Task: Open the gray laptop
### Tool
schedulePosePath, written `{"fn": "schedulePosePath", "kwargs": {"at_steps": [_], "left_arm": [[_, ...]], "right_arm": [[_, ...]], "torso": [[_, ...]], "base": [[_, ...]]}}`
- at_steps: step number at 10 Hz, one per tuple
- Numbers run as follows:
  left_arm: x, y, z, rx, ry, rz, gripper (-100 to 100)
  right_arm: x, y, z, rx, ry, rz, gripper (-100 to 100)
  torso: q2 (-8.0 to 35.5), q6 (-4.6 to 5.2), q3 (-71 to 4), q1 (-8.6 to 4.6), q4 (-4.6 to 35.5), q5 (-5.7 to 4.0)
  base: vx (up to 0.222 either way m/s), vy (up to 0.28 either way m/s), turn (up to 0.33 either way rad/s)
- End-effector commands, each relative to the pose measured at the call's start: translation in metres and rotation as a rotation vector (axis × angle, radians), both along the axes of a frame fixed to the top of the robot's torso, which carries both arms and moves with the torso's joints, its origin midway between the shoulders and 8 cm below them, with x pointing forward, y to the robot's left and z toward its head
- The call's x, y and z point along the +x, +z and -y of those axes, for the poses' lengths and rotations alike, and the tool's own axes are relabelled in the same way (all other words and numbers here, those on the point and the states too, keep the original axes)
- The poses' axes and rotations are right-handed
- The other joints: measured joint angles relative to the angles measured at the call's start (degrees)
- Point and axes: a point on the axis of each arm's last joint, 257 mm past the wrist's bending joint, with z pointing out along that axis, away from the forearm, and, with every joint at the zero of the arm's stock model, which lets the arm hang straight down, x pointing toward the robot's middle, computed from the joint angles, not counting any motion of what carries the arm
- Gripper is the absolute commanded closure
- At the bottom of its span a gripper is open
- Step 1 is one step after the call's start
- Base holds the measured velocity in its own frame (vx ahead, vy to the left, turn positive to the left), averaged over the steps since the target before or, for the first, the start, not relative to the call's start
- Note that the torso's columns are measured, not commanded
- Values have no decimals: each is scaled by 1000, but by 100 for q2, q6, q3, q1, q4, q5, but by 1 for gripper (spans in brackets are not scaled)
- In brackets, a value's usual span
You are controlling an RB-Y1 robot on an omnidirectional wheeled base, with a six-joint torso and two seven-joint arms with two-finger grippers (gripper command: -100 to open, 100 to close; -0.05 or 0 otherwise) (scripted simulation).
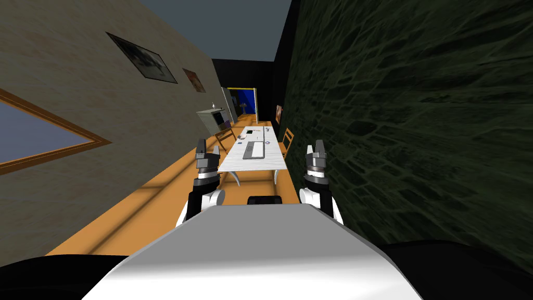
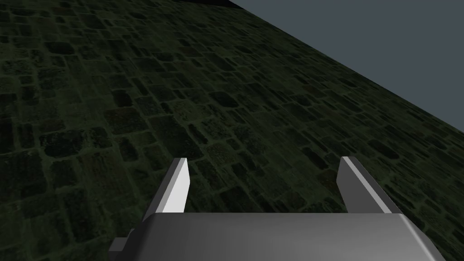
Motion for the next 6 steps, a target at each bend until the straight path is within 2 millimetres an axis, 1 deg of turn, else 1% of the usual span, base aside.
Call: {"fn": "schedulePosePath", "kwargs": {"at_steps": [1, 3, 6], "left_arm": [[0, 0, 0, 0, 0, 0, 0], [0, 0, 0, 0, 0, 0, 0], [0, 0, 0, 0, 0, 0, 0]], "right_arm": [[0, 0, 0, 0, 0, 0, 0], [0, 0, 0, 0, 0, 0, 0], [0, 0, 0, 0, 0, 0, 0]], "torso": [[232, 0, -467, 0, 235, 0], [1003, 0, -2014, 0, 1006, 0], [2269, 0, -4536, 0, 2268, 0]], "base": [[0, 0, 0], [0, 0, 0], [0, 0, 0]]}}
